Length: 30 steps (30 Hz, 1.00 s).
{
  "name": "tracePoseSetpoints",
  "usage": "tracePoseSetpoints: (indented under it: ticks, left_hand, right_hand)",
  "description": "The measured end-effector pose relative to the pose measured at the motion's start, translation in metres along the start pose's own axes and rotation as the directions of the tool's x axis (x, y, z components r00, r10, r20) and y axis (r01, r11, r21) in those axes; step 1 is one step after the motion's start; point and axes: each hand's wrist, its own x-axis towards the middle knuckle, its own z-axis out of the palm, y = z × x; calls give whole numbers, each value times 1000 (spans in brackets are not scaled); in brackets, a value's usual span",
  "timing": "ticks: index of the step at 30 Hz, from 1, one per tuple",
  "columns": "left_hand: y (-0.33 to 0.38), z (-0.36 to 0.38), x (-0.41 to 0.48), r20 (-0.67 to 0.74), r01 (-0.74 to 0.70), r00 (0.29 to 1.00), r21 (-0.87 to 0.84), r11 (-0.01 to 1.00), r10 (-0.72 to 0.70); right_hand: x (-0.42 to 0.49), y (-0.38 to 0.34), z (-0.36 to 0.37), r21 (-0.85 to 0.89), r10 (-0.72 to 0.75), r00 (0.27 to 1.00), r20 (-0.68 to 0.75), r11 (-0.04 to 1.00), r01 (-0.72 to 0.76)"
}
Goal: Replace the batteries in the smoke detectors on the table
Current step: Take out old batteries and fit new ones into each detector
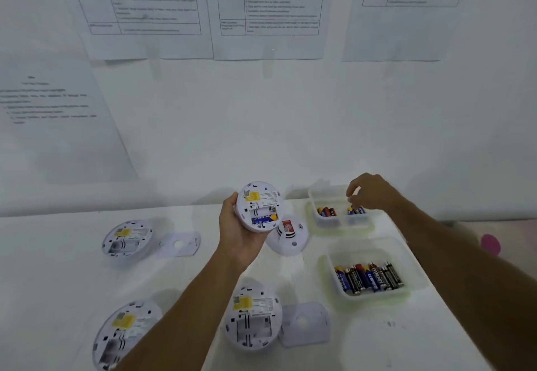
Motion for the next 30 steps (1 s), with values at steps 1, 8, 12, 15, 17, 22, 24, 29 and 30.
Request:
tracePoseSetpoints:
  ticks: [1, 8, 12, 15, 17, 22, 24, 29, 30]
  left_hand:
    - [-1, 1, 2, 1, 7, 1000, 2, 1000, -7]
    - [-11, 7, 12, -4, 49, 999, 14, 999, -49]
    - [-15, 7, 16, -13, 69, 998, 32, 997, -68]
    - [-18, 7, 20, -10, 76, 997, 26, 997, -75]
    - [-19, 7, 22, -9, 77, 997, 21, 997, -77]
    - [-20, 8, 22, -27, 69, 997, 4, 998, -69]
    - [-21, 9, 20, -30, 66, 997, -7, 998, -67]
    - [-21, 9, 10, -16, 38, 999, 30, 999, -37]
    - [-21, 9, 7, -13, 26, 1000, 52, 998, -25]
  right_hand:
    - [3, 0, 3, -52, 4, 1000, 6, 999, -3]
    - [16, -6, 23, -224, 104, 994, 27, 970, -95]
    - [20, -5, 33, -188, 103, 994, 33, 978, -95]
    - [20, -5, 34, -136, 60, 997, 44, 989, -54]
    - [18, -8, 29, -15, 35, 998, 44, 999, -34]
    - [-10, -35, 10, 406, -101, 994, -50, 907, 113]
    - [-32, -53, 7, 568, -161, 979, -128, 797, 205]
    - [-85, -97, 27, 711, -273, 916, -293, 578, 399]
    - [-92, -103, 35, 680, -297, 899, -321, 588, 437]
